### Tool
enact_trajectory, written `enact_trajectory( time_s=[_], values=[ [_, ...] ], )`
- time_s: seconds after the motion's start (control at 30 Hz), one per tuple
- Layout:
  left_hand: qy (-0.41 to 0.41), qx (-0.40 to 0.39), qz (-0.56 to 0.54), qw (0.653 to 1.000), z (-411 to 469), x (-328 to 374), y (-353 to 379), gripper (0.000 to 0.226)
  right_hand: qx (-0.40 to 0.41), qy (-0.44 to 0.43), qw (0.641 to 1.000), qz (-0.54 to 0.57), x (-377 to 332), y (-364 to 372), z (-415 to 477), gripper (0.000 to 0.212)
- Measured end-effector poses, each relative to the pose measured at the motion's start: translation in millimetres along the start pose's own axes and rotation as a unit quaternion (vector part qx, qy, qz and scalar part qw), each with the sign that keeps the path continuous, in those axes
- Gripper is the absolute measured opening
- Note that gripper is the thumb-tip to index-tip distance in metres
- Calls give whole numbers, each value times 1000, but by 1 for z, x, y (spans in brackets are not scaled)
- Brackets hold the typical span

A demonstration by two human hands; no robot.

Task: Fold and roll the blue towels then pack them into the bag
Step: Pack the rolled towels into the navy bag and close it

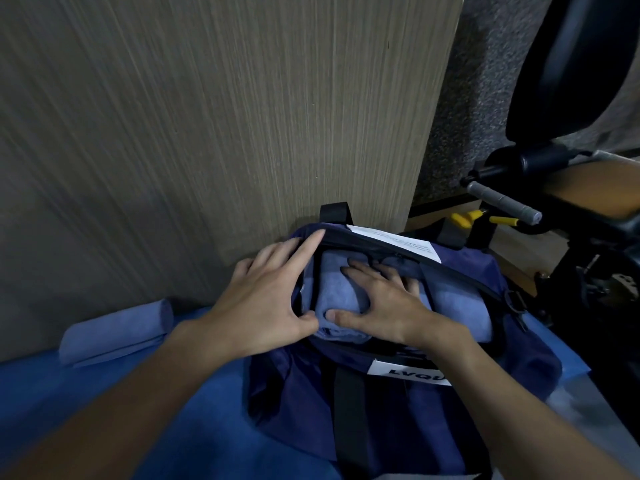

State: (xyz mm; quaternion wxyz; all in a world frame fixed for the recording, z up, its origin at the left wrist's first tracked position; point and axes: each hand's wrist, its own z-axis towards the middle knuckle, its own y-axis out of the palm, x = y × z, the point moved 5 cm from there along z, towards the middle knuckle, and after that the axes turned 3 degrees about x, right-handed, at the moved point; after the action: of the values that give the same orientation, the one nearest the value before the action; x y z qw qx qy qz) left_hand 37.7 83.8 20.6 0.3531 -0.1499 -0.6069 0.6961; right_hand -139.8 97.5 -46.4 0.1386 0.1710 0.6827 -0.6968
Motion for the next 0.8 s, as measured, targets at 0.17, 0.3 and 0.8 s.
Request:
enact_trajectory(
  time_s=[0.17, 0.3, 0.8],
  values=[
    [-1, 0, -17, 1000, -4, -4, 2, 101, 7, -6, 1000, 13, -5, -4, -4, 91],
    [-4, 10, -21, 1000, -7, -5, 3, 100, 17, -11, 1000, 22, -8, -15, -16, 89],
    [-210, 119, -149, 959, -121, -123, 5, 55, 126, -219, 963, 97, -152, -25, -41, 24]
  ],
)
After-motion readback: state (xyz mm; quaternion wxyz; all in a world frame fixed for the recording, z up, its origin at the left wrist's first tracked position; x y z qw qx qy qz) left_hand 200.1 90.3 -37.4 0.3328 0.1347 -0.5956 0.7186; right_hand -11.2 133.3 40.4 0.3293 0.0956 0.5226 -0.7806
